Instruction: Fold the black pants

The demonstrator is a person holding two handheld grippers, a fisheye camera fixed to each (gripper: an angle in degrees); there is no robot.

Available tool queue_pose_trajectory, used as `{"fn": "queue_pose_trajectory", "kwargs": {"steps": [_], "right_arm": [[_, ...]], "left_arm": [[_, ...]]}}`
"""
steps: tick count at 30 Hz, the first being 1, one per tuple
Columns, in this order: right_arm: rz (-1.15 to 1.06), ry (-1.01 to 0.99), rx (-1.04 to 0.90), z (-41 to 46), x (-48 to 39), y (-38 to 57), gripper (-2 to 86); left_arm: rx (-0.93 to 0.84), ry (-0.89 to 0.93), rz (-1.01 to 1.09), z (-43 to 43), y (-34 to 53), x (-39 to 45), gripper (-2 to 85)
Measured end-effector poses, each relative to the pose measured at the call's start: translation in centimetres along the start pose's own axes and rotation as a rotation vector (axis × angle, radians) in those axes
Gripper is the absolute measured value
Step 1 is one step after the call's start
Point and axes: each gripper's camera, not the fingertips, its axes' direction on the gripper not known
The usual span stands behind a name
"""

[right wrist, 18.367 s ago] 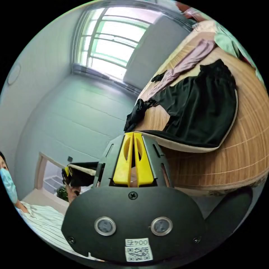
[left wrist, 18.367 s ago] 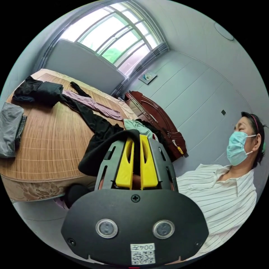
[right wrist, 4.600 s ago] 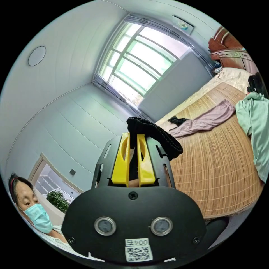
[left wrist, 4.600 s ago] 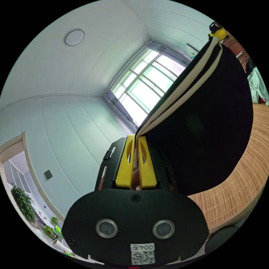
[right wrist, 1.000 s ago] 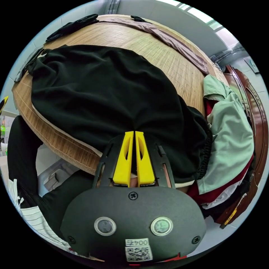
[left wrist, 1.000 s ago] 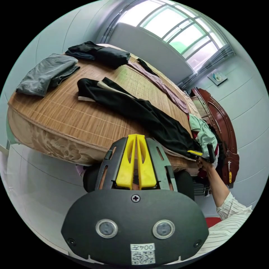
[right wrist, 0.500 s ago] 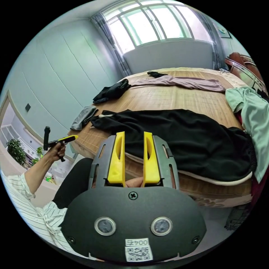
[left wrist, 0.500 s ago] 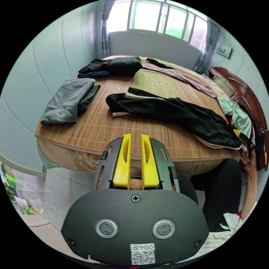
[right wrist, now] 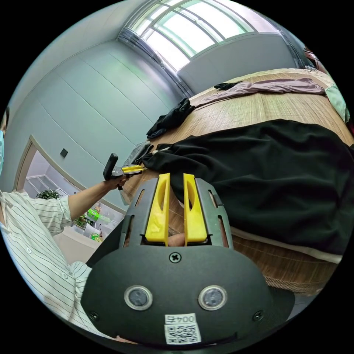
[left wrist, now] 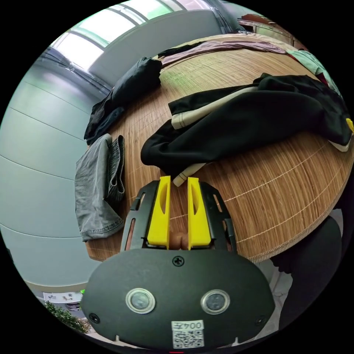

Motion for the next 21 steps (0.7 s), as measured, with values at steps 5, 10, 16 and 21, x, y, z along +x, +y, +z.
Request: {"fn": "queue_pose_trajectory", "kwargs": {"steps": [5,10,16,21], "right_arm": [[0.048,0.021,0.04,-1.2,1.8,0.5,5.0],[0.074,-0.012,0.094,-2.4,2.8,0.7,4.6],[0.098,-0.063,0.11,-2.5,3.4,0.8,4.0],[0.125,-0.094,0.098,-2.0,3.8,0.6,3.9]], "left_arm": [[-0.026,0.034,0.024,-2.2,-2.6,-1.6,2.5],[-0.029,0.085,0.122,-9.4,-4.2,-5.6,1.5],[-0.142,0.104,0.275,-12.6,-4.0,-9.9,1.2],[-0.226,0.13,0.339,-8.7,-0.8,-9.3,1.2]]}}
